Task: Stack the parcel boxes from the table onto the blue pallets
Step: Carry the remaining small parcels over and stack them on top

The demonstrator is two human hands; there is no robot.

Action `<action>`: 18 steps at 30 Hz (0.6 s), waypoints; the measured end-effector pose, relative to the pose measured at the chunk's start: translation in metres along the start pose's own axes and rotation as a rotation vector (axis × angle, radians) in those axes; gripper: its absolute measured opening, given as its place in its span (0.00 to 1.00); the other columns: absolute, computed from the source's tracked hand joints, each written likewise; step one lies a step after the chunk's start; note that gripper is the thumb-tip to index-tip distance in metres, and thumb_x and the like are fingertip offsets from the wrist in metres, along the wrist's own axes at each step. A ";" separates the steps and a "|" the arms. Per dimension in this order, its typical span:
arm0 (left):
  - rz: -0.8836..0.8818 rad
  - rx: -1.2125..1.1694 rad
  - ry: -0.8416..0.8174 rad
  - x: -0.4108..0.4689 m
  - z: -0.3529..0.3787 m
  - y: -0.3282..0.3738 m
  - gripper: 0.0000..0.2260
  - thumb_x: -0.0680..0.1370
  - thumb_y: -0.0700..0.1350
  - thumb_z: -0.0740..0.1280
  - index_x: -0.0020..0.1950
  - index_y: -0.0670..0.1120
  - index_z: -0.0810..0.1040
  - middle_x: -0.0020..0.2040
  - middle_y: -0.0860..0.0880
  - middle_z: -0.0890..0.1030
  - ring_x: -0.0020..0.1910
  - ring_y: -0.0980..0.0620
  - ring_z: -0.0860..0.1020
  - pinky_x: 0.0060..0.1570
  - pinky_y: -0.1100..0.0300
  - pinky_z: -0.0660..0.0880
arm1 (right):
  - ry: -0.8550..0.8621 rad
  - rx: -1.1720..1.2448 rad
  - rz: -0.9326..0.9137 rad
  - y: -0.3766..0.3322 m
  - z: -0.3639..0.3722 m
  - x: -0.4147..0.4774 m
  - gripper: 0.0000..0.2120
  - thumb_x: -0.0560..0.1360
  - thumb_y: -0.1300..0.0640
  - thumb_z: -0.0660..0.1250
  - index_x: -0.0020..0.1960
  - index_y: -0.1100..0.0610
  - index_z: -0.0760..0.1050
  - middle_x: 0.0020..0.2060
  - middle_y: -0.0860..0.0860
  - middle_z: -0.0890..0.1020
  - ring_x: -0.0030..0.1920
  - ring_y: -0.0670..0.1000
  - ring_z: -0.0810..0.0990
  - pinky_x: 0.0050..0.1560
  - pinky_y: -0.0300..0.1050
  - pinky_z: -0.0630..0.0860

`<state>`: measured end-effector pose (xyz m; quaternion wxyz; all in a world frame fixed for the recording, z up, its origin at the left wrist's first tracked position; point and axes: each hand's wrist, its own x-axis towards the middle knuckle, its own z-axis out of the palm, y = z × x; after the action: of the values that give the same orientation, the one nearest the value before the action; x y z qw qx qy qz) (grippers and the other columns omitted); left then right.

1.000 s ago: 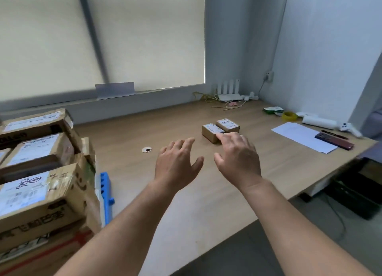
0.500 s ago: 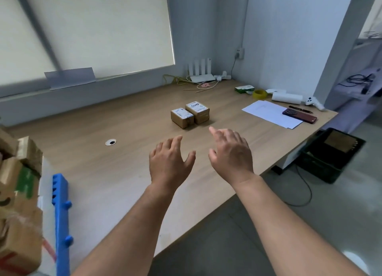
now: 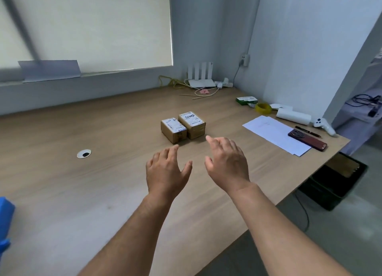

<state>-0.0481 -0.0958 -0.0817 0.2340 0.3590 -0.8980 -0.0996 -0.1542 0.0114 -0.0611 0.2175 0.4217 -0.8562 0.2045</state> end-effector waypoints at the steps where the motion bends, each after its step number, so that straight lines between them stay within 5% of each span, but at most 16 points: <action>1: -0.012 -0.002 0.002 0.008 0.003 -0.001 0.27 0.77 0.61 0.58 0.73 0.52 0.63 0.68 0.51 0.72 0.66 0.49 0.68 0.62 0.54 0.62 | -0.005 0.006 -0.007 0.003 0.006 0.009 0.27 0.60 0.62 0.76 0.58 0.60 0.79 0.44 0.57 0.81 0.42 0.60 0.81 0.40 0.50 0.78; 10: -0.129 -0.005 -0.053 0.085 0.042 -0.018 0.27 0.77 0.61 0.58 0.74 0.51 0.62 0.68 0.50 0.71 0.68 0.49 0.67 0.63 0.54 0.63 | -0.109 0.080 -0.069 0.017 0.069 0.084 0.25 0.59 0.61 0.76 0.57 0.60 0.80 0.44 0.56 0.81 0.42 0.59 0.81 0.39 0.50 0.78; 18: -0.201 -0.014 -0.086 0.115 0.068 -0.035 0.27 0.78 0.60 0.57 0.74 0.51 0.61 0.69 0.51 0.70 0.68 0.50 0.67 0.62 0.55 0.63 | -0.329 0.142 -0.045 0.024 0.113 0.111 0.24 0.77 0.55 0.61 0.73 0.53 0.65 0.64 0.52 0.72 0.64 0.53 0.69 0.60 0.45 0.68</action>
<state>-0.1332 -0.2002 -0.1127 0.1864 0.4409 -0.8661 -0.1440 -0.2572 -0.1061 -0.0973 0.0489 0.4828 -0.8540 0.1878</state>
